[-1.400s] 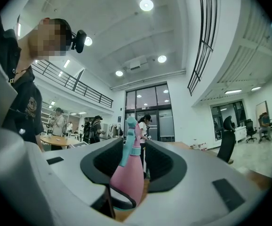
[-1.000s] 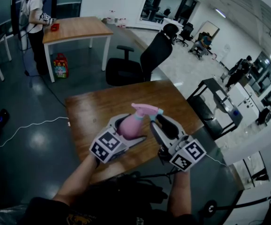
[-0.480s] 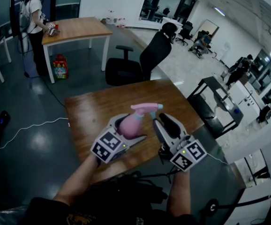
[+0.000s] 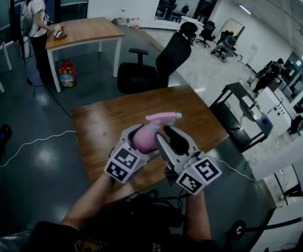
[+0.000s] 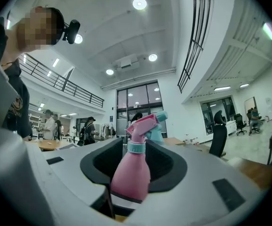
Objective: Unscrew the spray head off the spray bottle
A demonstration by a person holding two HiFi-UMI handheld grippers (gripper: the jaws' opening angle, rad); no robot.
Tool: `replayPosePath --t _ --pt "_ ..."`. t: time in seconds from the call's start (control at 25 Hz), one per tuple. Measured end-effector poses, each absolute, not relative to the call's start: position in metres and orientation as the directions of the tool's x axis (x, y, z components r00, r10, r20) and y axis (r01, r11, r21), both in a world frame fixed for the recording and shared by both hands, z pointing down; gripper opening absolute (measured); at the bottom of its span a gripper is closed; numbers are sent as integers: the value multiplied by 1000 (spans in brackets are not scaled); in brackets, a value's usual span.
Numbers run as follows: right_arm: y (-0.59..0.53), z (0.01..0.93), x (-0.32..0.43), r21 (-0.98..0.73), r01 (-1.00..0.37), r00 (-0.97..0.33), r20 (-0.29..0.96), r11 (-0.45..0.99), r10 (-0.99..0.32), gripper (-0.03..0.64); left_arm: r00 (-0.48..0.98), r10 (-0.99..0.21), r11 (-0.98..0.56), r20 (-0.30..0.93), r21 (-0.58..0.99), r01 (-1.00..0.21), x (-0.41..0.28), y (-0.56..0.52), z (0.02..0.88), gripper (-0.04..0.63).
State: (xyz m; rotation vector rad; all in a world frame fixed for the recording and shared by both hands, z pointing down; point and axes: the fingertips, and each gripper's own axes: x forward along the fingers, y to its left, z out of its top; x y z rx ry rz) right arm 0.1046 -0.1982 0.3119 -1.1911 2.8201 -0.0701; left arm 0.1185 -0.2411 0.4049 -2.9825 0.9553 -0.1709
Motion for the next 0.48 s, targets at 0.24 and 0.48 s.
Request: replayPosePath --t 0.24,0.48 --pt "-208 317 101 -102 -735 -669 -46 670 -742 167 797 -594 -804 105 -40 -594 118 -241 406 446" --pt "-209 317 96 -87 -741 -664 -55 666 -746 167 806 -581 -814 111 -59 -578 122 -235 408 446"
